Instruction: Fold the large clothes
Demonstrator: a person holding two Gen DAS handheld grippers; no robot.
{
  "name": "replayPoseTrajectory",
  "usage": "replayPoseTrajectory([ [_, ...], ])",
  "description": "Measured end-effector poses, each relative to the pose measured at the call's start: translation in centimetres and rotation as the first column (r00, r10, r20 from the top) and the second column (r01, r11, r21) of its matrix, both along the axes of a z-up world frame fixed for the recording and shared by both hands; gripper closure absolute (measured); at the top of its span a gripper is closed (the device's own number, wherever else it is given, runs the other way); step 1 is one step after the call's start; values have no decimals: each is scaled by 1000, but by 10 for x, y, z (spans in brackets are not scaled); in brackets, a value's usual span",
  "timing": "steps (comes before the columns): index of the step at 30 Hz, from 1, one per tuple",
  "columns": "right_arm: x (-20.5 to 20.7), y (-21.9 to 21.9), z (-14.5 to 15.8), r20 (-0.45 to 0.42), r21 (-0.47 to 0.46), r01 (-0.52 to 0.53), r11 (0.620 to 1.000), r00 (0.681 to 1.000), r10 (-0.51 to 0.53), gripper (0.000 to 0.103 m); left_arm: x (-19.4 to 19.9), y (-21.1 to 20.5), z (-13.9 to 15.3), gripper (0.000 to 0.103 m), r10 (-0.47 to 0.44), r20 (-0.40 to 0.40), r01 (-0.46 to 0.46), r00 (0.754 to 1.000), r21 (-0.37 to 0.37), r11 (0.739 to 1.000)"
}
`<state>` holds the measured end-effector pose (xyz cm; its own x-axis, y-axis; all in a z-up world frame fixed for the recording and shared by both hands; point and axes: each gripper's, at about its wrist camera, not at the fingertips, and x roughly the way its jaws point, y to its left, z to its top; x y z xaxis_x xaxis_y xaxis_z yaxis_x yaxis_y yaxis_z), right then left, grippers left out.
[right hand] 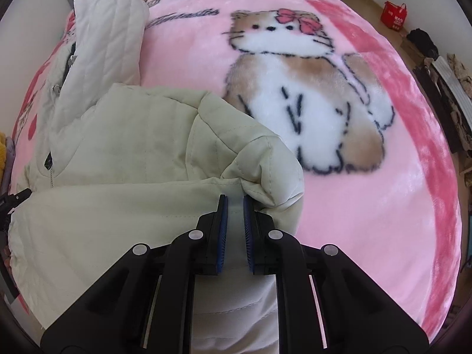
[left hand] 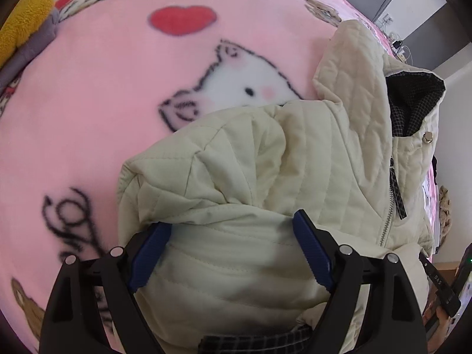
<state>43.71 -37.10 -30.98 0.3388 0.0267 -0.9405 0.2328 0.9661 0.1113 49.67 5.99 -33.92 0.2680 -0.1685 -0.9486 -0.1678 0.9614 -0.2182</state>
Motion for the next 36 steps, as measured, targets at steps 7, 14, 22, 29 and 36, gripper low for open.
replayPoseTrajectory([
  [7, -19, 18, 84, 259, 63, -81, 995, 964, 62, 52, -3, -4, 63, 9, -64, 77, 68, 995, -40, 997],
  [14, 65, 38, 131, 356, 198, -209, 958, 926, 128, 28, 78, -33, 117, 5, -223, 108, 231, 969, -74, 970],
  [22, 223, 20, 74, 184, 411, -78, 908, 983, 1, 28, 228, -77, 59, 5, -215, -45, 210, 975, -99, 973],
  [29, 252, 17, 16, 64, 578, -12, 816, 997, -32, 14, 272, -84, -17, 5, -147, -221, 67, 964, -332, 941],
  [36, 267, 42, -3, 50, 535, -134, 834, 991, 127, 95, 270, -100, -44, 5, -133, -244, 49, 961, -322, 945],
])
